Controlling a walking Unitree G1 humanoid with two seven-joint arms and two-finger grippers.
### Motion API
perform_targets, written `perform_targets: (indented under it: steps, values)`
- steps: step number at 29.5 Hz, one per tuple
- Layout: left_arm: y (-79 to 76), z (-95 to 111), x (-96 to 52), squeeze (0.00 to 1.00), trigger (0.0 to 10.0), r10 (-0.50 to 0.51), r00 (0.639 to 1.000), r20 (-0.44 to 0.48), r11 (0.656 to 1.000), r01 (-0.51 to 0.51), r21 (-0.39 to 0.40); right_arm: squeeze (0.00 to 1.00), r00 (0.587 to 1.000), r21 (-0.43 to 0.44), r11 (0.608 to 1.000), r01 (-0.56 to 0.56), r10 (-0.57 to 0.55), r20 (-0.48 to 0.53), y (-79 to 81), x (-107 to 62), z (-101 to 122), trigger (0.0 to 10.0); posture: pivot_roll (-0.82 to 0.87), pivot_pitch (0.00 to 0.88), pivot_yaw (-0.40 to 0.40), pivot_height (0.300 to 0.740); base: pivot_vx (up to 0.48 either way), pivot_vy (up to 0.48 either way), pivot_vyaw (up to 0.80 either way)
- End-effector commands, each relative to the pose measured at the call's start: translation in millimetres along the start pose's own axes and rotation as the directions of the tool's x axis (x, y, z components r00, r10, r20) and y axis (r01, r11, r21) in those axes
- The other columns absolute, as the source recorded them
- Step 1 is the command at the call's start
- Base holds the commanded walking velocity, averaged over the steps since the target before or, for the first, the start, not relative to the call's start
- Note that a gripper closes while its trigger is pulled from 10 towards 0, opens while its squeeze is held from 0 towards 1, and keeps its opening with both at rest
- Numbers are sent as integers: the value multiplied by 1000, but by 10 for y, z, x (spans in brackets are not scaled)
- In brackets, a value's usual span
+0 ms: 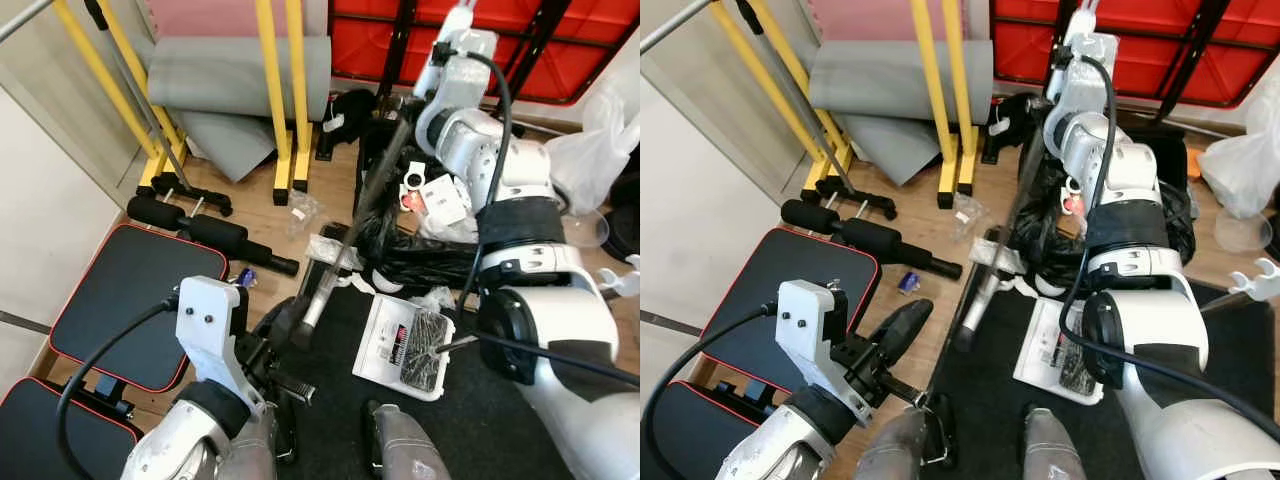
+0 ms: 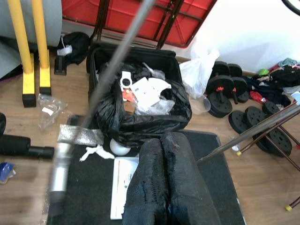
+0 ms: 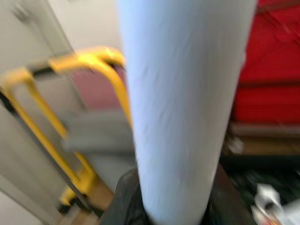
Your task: Sweep floor
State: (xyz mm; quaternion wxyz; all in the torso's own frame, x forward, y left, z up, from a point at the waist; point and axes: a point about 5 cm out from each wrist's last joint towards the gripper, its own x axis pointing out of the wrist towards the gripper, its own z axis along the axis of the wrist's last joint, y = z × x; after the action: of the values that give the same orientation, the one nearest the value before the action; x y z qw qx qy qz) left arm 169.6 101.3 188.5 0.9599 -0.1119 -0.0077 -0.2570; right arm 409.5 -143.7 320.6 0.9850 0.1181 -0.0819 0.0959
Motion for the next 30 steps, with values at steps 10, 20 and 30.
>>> perform_targets:
  steps: [10,20,30]
  values:
    - [13,-42,-1,0,10000,6,1000,-13,1000,-6,-13,0,888,-35,904,-426,425,178,404,-125,192,10000,1,282,-9,740,0,0,0]
    - [4,-34,-5,0,10000,7,1000,-9,1000,-7,-15,0,763,-573,608,-549,645,-47,573,-183,-45,10000,3,289,-11,740,0,0,0]
    - [-7,-24,-30,0,10000,11,1000,-9,1000,-11,-17,0,661,-675,461,-576,749,-52,632,-247,-27,10000,14,304,-12,740,0,0,0]
